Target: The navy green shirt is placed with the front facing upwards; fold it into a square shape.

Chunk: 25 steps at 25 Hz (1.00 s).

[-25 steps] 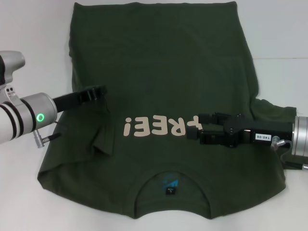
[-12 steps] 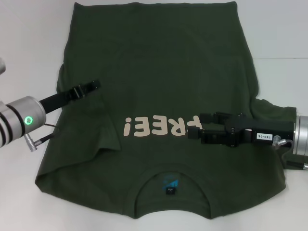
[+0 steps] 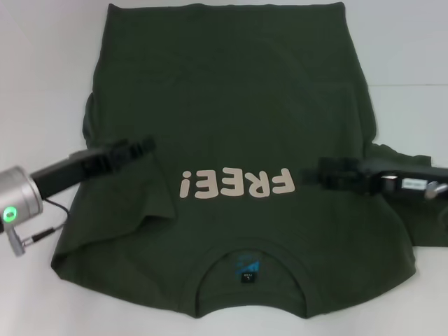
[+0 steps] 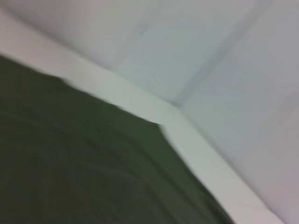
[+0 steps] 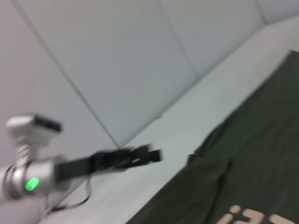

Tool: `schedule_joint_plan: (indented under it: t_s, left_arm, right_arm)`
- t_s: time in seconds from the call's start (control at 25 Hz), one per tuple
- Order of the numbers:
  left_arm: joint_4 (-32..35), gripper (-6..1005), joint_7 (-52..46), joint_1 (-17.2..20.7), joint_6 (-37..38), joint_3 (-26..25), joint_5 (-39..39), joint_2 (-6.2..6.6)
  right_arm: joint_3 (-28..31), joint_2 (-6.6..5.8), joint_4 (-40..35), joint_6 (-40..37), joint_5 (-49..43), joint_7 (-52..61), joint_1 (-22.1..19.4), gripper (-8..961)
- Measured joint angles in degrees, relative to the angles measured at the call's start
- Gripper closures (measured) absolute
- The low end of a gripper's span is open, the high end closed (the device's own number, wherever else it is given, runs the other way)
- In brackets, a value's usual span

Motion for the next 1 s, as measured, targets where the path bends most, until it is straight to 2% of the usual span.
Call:
schedule_joint_plan:
  t_s: [0.2, 0.32, 0.4, 0.48, 0.64, 1.0]
  left_arm:
    - [0.0, 205, 9.6, 2.0, 12.5, 0.4, 0.5, 0.0]
    - [-0.3, 192, 12.7, 2.6, 16.5, 0.4, 0.6, -0.02]
    - [-0.4, 183, 13.5, 2.8, 17.9, 0.5, 0.7, -0.06]
    - [-0.4, 174, 14.0, 3.0, 18.7, 0.5, 0.7, -0.07]
    - [-0.4, 157, 17.3, 3.6, 21.6, 0.6, 1.6, -0.08]
    - [0.2, 129, 25.4, 3.3, 29.1, 0.7, 8.7, 0.03]
  right_arm:
    - [-0.2, -4.11, -0.2, 0.5, -1.5, 11.2, -0.5, 40]
    - [0.5, -6.26, -0.3, 1.5, -3.1, 17.4, -1.0, 40]
    - [0.7, -7.25, -1.1, 1.8, -3.3, 20.9, -1.9, 40]
    - [0.9, -7.71, -3.1, 2.1, -3.7, 24.2, -3.2, 40]
    - [2.0, -7.83, -7.1, 3.6, -7.2, 29.8, -5.7, 39]
    - [8.7, -7.59, -8.1, 7.0, -12.7, 32.0, -9.2, 39]
